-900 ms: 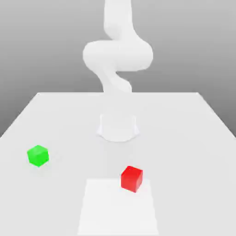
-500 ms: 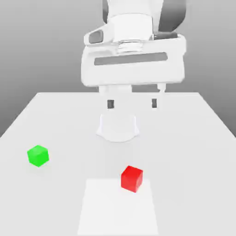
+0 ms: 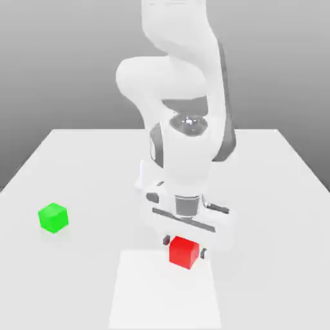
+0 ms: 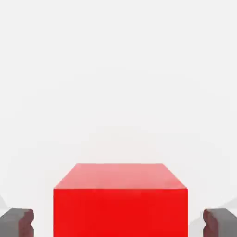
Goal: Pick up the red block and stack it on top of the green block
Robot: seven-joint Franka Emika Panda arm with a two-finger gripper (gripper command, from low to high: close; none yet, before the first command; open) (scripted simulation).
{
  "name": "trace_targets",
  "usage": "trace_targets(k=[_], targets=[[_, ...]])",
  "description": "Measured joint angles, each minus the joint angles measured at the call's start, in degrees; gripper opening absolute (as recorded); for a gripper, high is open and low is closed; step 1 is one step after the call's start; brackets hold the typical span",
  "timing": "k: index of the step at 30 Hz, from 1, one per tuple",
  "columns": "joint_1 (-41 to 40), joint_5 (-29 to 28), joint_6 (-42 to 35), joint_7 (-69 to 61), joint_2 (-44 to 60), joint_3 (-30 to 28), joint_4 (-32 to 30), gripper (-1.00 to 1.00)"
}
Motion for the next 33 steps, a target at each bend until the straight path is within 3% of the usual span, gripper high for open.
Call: trace_targets(k=[5, 12, 33], targets=[[-0.57, 0.50, -0.75, -0.39, -0.92, 0.71, -0.16, -1.00], [-0.05, 9.72, -12.35, -7.21, -14.56, 2.53, -2.12, -1.00], [-28.54, -6.81, -23.04, -60.59, -23.79, -31.97, 0.36, -1.00]])
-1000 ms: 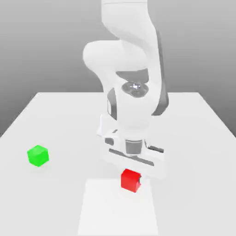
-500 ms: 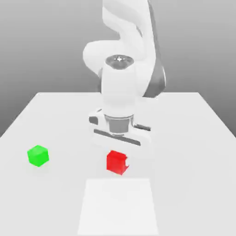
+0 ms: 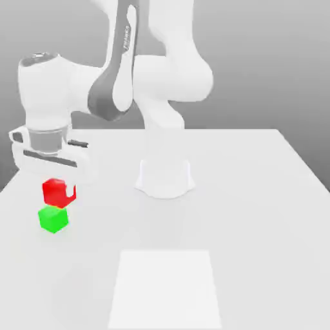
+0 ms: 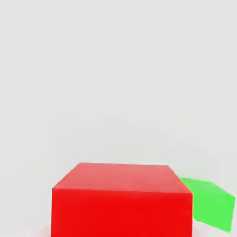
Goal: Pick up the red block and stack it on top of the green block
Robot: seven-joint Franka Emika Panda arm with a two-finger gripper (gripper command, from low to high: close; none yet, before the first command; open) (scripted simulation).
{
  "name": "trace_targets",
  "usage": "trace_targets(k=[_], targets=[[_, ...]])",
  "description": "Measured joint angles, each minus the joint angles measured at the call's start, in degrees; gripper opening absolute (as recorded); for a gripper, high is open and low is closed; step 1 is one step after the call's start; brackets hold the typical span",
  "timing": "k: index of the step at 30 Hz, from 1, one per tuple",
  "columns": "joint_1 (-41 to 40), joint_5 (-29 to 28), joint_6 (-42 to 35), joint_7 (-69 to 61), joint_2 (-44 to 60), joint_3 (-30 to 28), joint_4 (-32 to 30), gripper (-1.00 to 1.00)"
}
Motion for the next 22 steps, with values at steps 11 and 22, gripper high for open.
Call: trace_targets(k=[11, 22], targets=[[6.16, 14.70, 4.38, -15.49, 7.89, -6.79, 1.14, -1.00], [8.72, 26.00, 13.94, -23.36, 17.20, -6.71, 0.87, -1.00]])
